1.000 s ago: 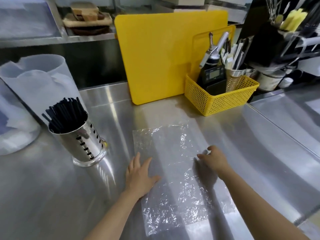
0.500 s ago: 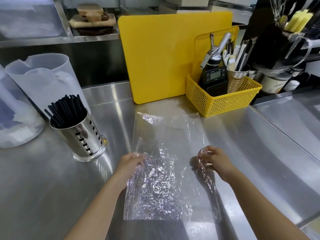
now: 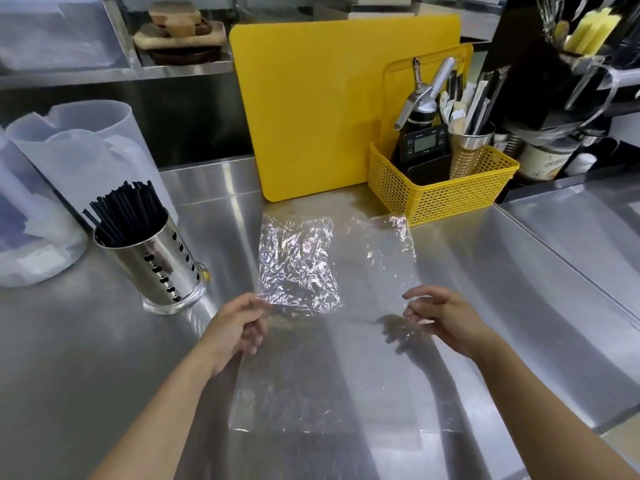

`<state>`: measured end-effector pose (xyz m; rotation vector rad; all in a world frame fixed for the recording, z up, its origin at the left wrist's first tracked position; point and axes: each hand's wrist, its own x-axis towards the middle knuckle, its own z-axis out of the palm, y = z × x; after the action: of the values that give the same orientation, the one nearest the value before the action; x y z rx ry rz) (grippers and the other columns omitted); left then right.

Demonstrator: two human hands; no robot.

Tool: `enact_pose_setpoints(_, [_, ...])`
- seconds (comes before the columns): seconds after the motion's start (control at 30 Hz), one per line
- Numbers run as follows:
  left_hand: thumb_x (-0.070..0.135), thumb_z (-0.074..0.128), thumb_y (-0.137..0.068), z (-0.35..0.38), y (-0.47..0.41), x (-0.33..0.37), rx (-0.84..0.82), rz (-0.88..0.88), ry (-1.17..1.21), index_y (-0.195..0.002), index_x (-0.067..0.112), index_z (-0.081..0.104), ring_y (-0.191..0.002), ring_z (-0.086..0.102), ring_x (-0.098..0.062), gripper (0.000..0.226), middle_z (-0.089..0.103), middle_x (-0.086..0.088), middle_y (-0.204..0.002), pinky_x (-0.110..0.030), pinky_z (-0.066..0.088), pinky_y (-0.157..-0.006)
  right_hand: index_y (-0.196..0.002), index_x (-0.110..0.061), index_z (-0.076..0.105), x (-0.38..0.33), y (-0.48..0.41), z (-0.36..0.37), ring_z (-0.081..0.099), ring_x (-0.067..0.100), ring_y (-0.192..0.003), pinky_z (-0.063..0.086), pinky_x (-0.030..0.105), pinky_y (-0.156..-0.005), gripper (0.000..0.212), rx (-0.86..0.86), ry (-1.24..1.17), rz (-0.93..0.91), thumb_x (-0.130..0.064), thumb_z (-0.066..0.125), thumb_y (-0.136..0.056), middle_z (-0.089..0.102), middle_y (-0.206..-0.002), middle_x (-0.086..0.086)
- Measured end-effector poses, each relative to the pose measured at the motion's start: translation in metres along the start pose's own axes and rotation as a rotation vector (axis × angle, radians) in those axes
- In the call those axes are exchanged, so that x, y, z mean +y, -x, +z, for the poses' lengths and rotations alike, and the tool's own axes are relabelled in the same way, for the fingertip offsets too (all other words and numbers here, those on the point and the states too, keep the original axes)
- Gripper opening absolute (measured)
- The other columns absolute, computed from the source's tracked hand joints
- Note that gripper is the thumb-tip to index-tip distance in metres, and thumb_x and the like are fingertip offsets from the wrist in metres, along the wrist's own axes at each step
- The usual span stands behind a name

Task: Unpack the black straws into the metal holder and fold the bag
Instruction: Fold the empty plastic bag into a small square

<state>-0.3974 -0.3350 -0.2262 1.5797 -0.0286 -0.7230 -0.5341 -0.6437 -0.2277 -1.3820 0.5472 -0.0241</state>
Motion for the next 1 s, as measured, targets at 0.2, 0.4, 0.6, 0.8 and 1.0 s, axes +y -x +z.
enact_pose_setpoints(0.2, [-0.013, 0.037, -0.087, 0.0, -0.004, -0.001, 0.059, 0.04, 0.107, -0.069, 0.004, 0.062, -0.043, 0.05, -0.012, 0.035, 0.056, -0.005, -0.051, -0.02, 0.039, -0.036, -0.058, 0.006, 0.062, -0.004, -0.001, 0.0, 0.064, 0.016, -0.05, 0.047, 0.021, -0.041, 0.029, 0.028, -0.056, -0.022, 0.023, 0.047, -0.076, 0.068, -0.057, 0.01])
enact_pose_setpoints(0.4, [-0.001, 0.033, -0.091, 0.005, 0.004, 0.004, 0.094, 0.062, 0.056, -0.069, 0.005, 0.056, -0.089, 0.055, -0.013, 0.031, 0.061, -0.005, -0.085, -0.031, 0.04, -0.084, -0.048, -0.001, 0.062, 0.0, -0.003, 0.0, 0.062, 0.01, -0.056, 0.044, 0.016, -0.042, 0.04, 0.024, 0.127, -0.013, 0.025, 0.042, -0.072, 0.067, -0.06, 0.004])
enact_pose_setpoints(0.6, [0.012, 0.059, -0.085, 0.005, 0.008, 0.007, -0.001, 0.179, -0.162, -0.095, 0.016, 0.063, -0.102, 0.056, -0.02, 0.012, 0.062, -0.001, -0.104, -0.031, 0.041, -0.088, -0.061, -0.01, 0.069, -0.005, -0.004, 0.012, 0.058, 0.02, -0.084, 0.041, 0.011, -0.063, 0.019, 0.128, 0.587, -0.194, 0.001, 0.054, -0.063, 0.067, -0.084, 0.008])
enact_pose_setpoints(0.8, [-0.011, 0.059, -0.079, 0.019, 0.009, 0.018, -0.213, 0.29, -0.246, -0.093, 0.014, 0.055, -0.061, 0.056, 0.0, 0.029, 0.056, 0.001, -0.102, -0.012, 0.043, -0.05, -0.107, -0.025, 0.06, -0.031, -0.007, 0.049, 0.056, 0.015, -0.11, 0.048, 0.029, -0.091, 0.035, -0.308, 0.58, -0.114, -0.01, 0.07, -0.077, 0.061, -0.114, 0.002])
enact_pose_setpoints(1.0, [0.028, 0.069, -0.065, 0.017, 0.001, 0.029, -0.094, 0.326, 0.131, -0.103, 0.021, 0.06, -0.079, 0.061, -0.015, 0.039, 0.064, -0.003, -0.093, -0.032, 0.051, -0.07, -0.088, 0.008, 0.062, -0.025, -0.011, 0.077, 0.06, 0.015, -0.063, 0.048, 0.023, -0.064, 0.016, -0.411, 0.478, -0.063, 0.006, 0.068, -0.073, 0.066, -0.067, 0.012])
